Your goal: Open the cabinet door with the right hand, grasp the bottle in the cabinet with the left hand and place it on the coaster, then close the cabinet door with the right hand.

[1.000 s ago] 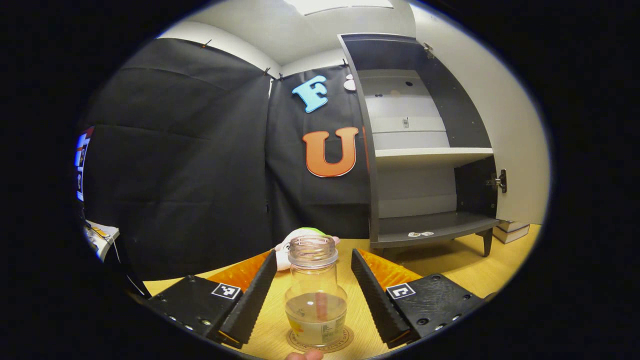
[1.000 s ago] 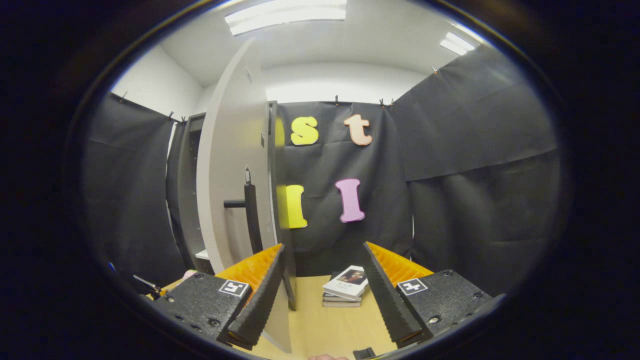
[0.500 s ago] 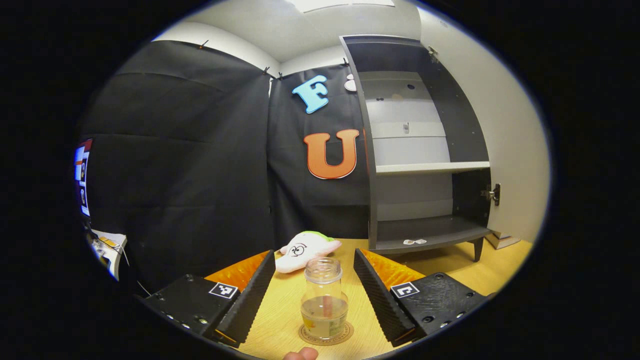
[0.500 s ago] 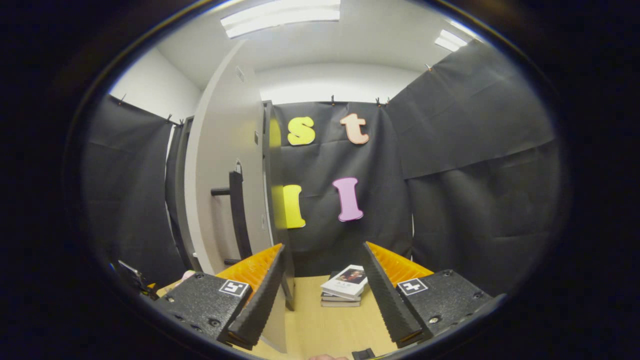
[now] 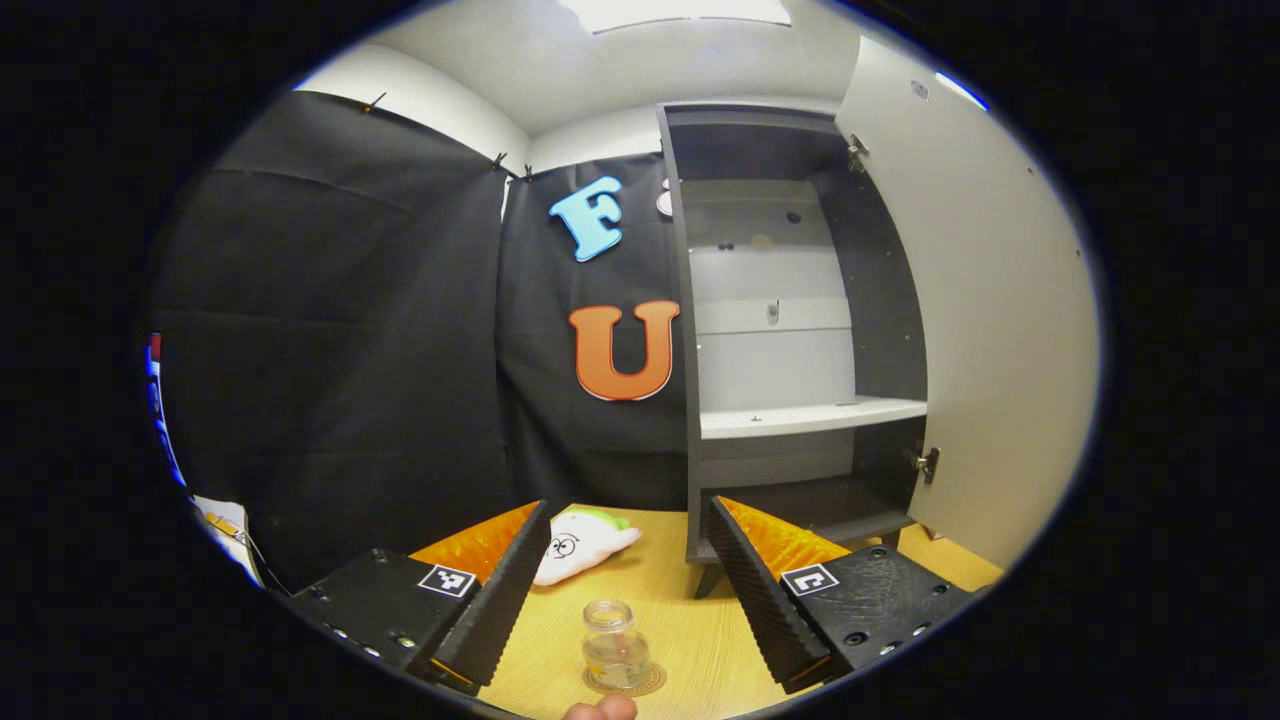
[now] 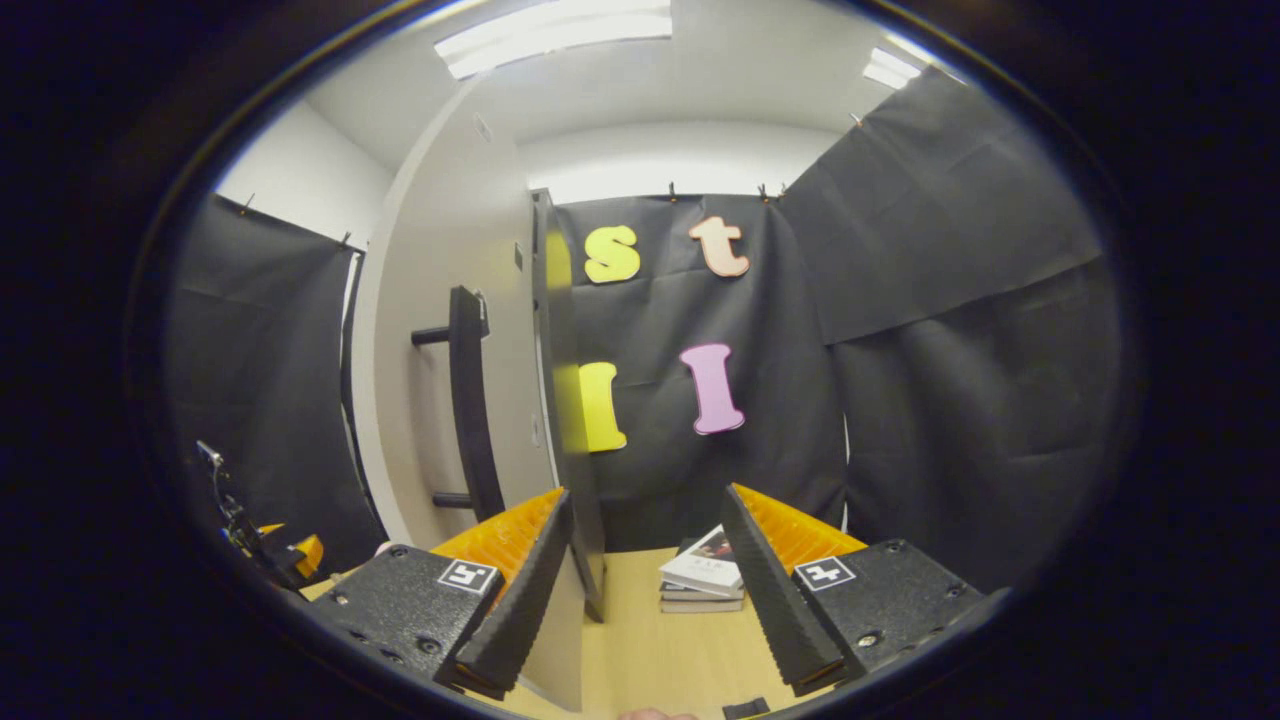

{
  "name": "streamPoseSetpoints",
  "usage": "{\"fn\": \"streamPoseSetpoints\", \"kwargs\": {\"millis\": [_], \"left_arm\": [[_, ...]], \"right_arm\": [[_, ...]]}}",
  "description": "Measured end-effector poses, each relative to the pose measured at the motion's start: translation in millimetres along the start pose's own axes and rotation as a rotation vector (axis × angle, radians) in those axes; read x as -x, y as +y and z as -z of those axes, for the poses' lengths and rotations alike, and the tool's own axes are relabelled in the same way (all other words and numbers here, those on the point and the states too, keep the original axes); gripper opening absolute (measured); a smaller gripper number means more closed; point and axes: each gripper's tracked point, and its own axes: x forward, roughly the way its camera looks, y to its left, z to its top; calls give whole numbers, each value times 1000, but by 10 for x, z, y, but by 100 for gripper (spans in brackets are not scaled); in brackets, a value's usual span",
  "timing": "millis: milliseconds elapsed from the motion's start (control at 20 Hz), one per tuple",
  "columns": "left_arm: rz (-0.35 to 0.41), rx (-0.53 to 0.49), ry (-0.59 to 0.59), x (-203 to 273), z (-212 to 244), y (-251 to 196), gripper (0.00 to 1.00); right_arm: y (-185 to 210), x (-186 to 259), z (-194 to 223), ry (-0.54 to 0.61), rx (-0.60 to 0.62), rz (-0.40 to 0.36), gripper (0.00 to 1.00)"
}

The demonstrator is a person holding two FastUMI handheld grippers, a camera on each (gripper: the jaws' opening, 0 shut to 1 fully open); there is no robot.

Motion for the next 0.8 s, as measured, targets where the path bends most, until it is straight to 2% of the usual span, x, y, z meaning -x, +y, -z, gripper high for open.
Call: {"fn": "streamPoseSetpoints", "kwargs": {"millis": [200, 400, 450, 500, 550, 600, 700, 800], "left_arm": [[34, -3, -20, 77, -304, -161, 95], [90, -9, -36, 101, -487, -369, 95], [93, -18, -43, 108, -507, -401, 95], [91, -28, -49, 111, -534, -424, 95], [92, -29, -53, 104, -552, -440, 95], [98, -21, -50, 93, -551, -478, 95], [110, -5, -36, 111, -504, -538, 95], [111, 0, -33, 104, -503, -554, 95]], "right_arm": [[-98, -58, 53, 16, 8, 30, 93], [-122, -163, -91, 6, 18, 23, 93], [-123, -176, -117, 7, 25, 15, 89], [-99, -195, -156, 3, 26, 3, 93], [-71, -212, -190, 1, 24, -11, 89], [-60, -225, -196, 4, 25, -21, 93], [-53, -231, -228, 19, 38, -9, 93], [103, -225, -309, 7, 54, -44, 93]]}}
